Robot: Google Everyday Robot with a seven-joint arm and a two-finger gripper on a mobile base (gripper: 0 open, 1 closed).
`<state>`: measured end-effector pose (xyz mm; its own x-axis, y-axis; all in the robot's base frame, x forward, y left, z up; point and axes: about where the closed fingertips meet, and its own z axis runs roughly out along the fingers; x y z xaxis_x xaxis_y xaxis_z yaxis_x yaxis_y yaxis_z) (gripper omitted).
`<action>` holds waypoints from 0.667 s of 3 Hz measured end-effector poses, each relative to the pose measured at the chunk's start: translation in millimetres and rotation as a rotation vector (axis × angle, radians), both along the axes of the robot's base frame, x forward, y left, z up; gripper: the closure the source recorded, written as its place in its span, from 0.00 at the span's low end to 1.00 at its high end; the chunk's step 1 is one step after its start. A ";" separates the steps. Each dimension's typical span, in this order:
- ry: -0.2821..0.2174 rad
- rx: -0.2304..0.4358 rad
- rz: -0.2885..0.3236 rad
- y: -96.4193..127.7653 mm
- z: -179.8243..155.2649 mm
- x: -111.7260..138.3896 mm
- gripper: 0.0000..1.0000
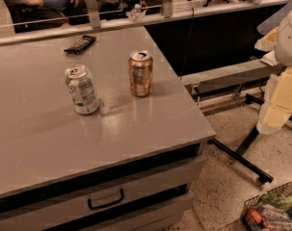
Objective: Move orange can near rxbar chocolate
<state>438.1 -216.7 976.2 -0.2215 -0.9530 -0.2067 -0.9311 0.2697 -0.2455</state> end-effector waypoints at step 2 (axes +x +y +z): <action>-0.023 0.085 0.020 7.3 -2.1 -0.1 0.00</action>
Offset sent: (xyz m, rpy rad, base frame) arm -0.0014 0.0223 -0.0085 0.2930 -0.0585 0.0714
